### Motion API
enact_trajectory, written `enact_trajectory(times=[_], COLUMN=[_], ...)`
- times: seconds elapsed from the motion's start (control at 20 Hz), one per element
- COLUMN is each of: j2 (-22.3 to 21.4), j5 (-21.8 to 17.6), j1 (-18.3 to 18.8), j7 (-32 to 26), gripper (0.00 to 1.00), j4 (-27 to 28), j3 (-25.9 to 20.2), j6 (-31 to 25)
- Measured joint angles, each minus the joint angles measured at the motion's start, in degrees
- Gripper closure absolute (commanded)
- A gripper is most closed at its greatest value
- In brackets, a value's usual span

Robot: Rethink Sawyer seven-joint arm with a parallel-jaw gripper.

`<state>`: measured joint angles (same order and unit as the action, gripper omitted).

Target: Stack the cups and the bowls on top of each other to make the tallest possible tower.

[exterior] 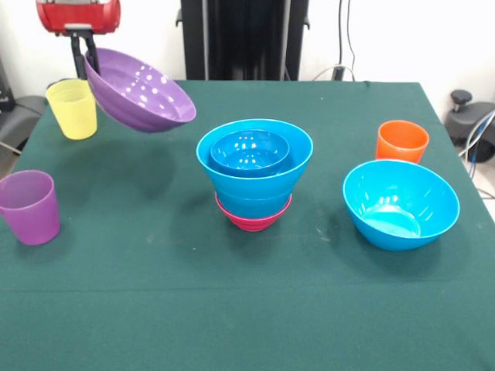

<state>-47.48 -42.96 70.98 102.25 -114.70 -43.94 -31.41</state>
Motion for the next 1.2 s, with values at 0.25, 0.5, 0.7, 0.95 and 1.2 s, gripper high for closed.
enact_trajectory(times=[0.25,0.5,0.7,0.95,1.2], j2=[-4.3,-8.8,-12.5,-15.6,-17.2], j5=[4.4,9.1,12.5,15.0,16.8], j1=[0.9,1.4,1.4,0.5,-1.1], j7=[0.0,0.0,0.0,0.0,0.0], gripper=[1.0,1.0,1.0,1.0,1.0], j4=[-2.6,-5.3,-7.2,-8.6,-9.0], j3=[-1.7,-4.2,-6.1,-7.1,-7.6], j6=[0.0,0.0,0.0,0.0,0.0])
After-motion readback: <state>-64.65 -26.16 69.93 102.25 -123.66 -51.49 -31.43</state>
